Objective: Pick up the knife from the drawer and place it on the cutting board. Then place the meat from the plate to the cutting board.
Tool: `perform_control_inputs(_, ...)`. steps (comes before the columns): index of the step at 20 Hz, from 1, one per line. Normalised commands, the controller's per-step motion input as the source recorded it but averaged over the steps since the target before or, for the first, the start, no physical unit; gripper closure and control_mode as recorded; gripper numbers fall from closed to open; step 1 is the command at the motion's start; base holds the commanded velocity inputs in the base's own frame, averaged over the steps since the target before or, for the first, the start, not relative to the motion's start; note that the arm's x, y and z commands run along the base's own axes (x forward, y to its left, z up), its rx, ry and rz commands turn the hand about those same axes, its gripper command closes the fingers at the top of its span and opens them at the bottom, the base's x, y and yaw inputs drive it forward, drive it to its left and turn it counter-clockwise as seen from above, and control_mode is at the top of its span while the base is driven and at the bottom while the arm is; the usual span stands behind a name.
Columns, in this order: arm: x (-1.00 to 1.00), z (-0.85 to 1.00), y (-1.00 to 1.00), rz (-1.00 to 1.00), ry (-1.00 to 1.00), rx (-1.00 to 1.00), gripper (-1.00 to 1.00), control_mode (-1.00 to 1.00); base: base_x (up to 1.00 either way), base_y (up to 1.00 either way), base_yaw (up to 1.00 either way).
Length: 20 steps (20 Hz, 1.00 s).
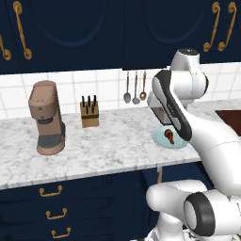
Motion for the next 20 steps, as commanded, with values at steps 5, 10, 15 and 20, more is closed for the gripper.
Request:
perform_control_inputs(5,-0.04,0.0,0.0,0.0,0.0,0.0,-1.0,1.0,-0.08,-0.05,0.0)
perform_control_inputs(10,0.0,0.0,0.0,0.0,0.0,0.0,-1.0,1.0,-0.91,-0.89,-0.03)
perform_control_inputs(15,0.0,0.0,0.0,0.0,0.0,0.0,-1.0,1.0,-0.89,-1.0,0.11)
perform_control_inputs(20,0.0,0.0,0.0,0.0,0.0,0.0,-1.0,1.0,0.09,-1.0,0.3)
